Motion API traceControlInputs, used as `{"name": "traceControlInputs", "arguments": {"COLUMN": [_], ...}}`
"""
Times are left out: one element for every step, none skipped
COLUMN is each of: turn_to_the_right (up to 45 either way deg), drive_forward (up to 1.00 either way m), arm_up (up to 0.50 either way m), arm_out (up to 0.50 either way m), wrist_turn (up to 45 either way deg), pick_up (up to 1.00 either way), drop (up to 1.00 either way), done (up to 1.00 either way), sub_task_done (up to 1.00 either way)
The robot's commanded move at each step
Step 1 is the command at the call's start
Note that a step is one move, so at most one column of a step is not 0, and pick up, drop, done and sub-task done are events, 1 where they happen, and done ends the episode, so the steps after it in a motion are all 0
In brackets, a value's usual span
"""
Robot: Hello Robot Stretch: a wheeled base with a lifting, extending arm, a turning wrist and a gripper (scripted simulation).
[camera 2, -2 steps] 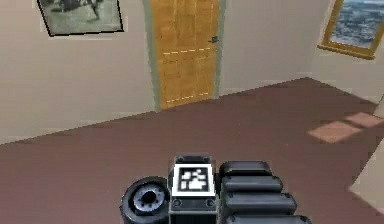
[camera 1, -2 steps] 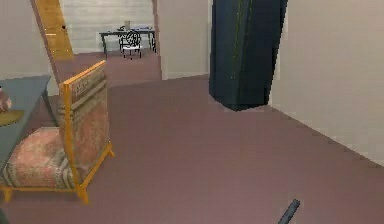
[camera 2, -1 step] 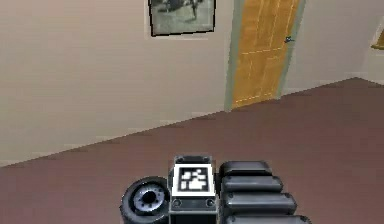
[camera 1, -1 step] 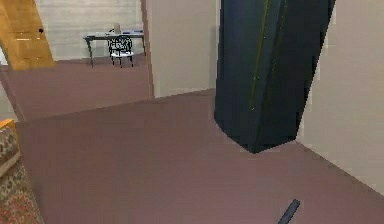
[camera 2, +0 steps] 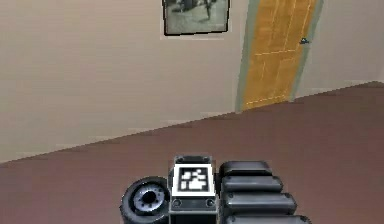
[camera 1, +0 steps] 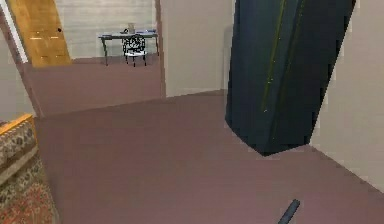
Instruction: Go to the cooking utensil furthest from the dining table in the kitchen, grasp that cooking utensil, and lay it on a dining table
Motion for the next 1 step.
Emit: {"name": "traceControlInputs", "arguments": {"turn_to_the_right": [0.0], "drive_forward": [0.45], "arm_up": [0.0], "arm_out": [0.0], "wrist_turn": [0.0], "pick_up": [0.0], "drop": [0.0], "done": [0.0], "sub_task_done": [0.0]}}
